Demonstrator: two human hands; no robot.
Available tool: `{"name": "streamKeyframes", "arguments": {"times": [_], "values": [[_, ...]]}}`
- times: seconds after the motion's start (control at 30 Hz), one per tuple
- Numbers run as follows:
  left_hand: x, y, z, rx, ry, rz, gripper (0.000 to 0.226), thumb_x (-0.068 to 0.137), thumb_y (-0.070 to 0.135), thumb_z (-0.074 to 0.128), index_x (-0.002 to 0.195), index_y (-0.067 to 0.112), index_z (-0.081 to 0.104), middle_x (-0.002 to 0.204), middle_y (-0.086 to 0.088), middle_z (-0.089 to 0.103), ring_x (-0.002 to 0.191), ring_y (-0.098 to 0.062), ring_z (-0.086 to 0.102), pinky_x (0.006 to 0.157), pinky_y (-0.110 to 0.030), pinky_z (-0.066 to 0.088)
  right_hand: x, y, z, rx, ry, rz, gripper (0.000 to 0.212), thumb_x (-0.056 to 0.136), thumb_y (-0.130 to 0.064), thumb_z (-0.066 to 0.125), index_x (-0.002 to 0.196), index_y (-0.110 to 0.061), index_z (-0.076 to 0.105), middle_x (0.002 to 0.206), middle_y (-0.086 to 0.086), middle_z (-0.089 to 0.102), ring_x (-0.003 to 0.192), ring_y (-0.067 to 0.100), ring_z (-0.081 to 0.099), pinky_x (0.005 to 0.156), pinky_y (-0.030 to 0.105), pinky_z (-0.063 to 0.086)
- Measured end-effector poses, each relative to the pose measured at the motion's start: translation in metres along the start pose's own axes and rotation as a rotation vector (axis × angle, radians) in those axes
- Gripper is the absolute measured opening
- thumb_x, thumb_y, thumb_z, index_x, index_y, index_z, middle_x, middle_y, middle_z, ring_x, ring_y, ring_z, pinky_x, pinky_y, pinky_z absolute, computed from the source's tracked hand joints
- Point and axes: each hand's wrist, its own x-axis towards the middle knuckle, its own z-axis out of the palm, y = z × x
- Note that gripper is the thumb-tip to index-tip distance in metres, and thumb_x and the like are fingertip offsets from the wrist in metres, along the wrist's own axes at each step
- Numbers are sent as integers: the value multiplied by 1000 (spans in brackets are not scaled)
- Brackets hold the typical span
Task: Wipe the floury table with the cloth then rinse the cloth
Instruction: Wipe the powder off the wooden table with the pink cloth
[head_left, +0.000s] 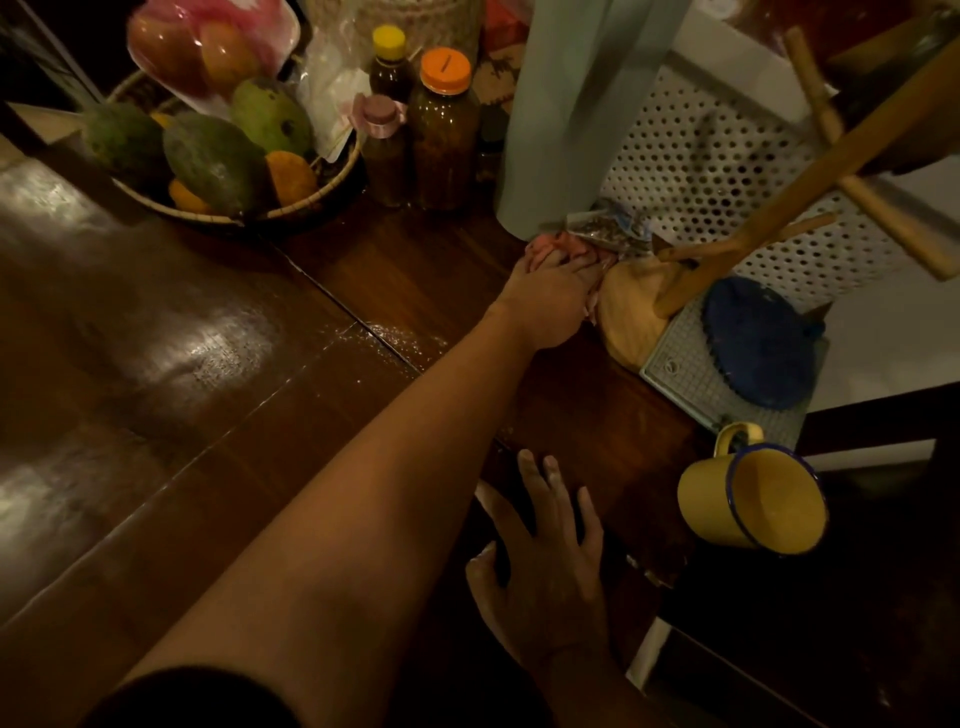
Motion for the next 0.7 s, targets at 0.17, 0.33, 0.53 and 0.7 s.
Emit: {"name": "streamKeyframes", "arguments": {"times": [0.17,0.33,0.53,0.7], "values": [[-37,-28,-11,-4,-28,160,47,100,43,41,146,34,38,160,2,29,148,-23,23,115,-56,25,0,-1,1,-42,-39,3,66,83,-44,48,149,-45,38,163,5,28,153,25,20,118,55,22],[-78,-72,-20,28,-65,92,45,97,52,40,142,55,34,158,20,28,149,-10,17,120,-55,14,1,-1,2,-51,-67,12,69,82,-44,48,150,-48,34,165,1,24,154,23,16,120,49,9],[-69,-39,-12,10,78,-167,50,100,32,45,147,42,34,157,10,32,149,-21,18,115,-61,10,3,3,0,-80,-79,30,66,83,-45,45,148,-49,34,164,2,24,154,22,16,120,49,7],[-109,-51,-2,-152,-34,276,38,94,27,59,126,48,59,147,20,46,146,-8,26,118,-48,12,3,2,1,-88,-58,32,67,80,-42,44,146,-48,36,162,4,29,153,23,19,119,53,17]]}}
